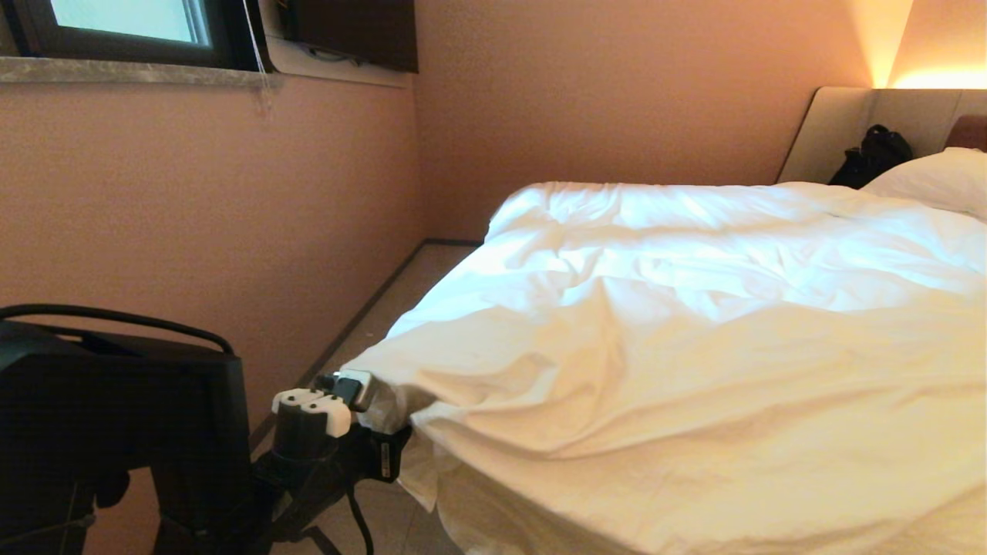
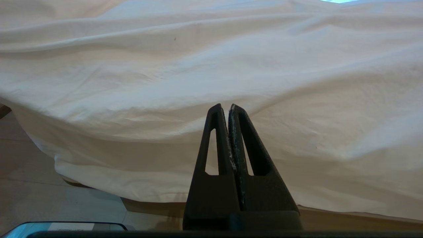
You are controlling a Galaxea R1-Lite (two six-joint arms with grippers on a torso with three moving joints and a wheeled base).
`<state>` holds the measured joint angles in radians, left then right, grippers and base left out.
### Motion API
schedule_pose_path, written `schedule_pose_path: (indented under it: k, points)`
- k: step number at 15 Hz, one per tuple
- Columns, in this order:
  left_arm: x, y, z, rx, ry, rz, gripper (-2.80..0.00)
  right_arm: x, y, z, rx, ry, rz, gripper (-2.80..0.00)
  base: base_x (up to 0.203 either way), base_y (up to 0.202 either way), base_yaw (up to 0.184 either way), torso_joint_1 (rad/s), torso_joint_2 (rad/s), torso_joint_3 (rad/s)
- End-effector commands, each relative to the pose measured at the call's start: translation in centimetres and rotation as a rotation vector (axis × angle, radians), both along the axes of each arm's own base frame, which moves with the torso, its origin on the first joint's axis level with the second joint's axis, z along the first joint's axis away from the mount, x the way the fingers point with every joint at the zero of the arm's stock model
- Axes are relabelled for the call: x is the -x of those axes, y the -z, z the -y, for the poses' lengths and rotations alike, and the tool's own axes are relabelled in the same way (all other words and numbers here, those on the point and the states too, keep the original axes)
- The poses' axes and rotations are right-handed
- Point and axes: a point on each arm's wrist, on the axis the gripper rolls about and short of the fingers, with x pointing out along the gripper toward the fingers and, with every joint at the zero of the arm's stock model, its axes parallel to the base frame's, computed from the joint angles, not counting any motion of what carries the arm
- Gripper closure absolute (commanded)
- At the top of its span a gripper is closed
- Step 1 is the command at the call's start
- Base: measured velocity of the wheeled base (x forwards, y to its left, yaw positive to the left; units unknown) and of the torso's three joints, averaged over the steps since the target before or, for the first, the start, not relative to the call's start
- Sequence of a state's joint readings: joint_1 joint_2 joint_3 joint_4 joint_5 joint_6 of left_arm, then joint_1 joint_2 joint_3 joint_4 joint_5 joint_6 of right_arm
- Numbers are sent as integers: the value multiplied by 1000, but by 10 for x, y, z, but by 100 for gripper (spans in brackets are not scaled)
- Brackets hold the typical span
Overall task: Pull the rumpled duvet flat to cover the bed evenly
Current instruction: Flatten the corners of the folded blanket
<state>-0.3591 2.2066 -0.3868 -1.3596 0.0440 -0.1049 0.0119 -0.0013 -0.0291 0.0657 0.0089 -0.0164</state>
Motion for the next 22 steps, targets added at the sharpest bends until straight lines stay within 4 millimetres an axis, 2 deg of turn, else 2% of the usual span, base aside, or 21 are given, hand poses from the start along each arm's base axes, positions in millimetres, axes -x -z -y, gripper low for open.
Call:
schedule_pose_path:
  k: [1, 22]
  points:
    - [0, -1, 0, 3, -1, 7, 0, 0, 0, 0, 0, -1, -1, 0, 0, 0, 0, 0, 0, 0]
    - [3, -9, -1, 10, -1, 26, 0, 0, 0, 0, 2, -1, -1, 0, 0, 0, 0, 0, 0, 0]
